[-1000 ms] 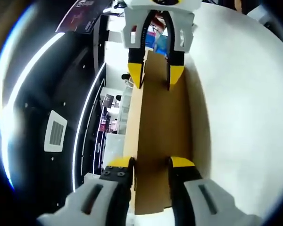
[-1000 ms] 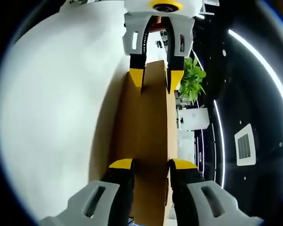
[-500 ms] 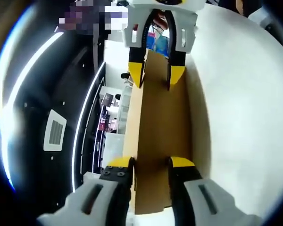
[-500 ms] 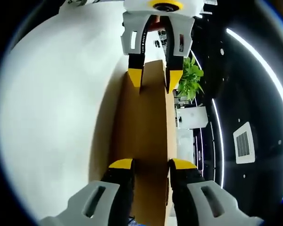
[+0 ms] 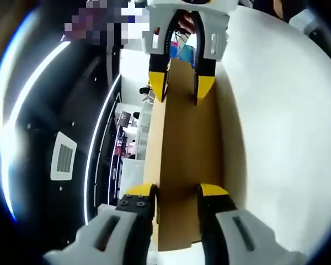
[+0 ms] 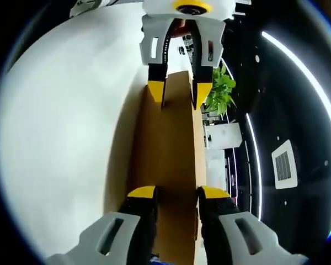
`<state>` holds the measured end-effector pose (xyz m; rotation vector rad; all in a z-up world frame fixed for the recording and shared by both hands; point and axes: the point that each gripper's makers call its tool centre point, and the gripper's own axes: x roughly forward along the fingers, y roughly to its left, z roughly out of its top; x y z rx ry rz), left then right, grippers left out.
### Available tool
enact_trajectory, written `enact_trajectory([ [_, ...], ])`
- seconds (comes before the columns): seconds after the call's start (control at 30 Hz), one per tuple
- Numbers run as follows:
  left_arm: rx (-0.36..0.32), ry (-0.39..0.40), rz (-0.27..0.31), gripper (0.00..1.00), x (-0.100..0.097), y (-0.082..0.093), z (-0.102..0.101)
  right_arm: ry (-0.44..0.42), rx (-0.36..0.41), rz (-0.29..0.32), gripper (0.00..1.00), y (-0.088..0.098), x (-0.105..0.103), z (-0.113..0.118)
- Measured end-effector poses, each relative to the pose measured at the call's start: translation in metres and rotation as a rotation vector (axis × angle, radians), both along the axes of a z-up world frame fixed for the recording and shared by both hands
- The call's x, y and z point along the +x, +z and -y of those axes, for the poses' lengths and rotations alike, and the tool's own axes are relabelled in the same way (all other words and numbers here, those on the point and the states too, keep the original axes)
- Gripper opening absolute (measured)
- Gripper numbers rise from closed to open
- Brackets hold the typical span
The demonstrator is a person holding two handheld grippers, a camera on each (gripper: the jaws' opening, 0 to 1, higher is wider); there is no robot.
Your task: Operate the shoe box by opening the lid, removing the specified soft item, and placing it in the target area until the item is outside and the box remains undamaged.
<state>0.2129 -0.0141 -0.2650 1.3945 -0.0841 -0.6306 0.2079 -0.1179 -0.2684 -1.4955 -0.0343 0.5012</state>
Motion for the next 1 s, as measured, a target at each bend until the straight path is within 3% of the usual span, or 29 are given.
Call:
enact_trajectory([
  [1.0,-0.035,-0.012,0.006,0.30,-0.023,-0.001,0.018,0.007,-0.004,-0.008,0.29,0.000,-0.030,0.018],
])
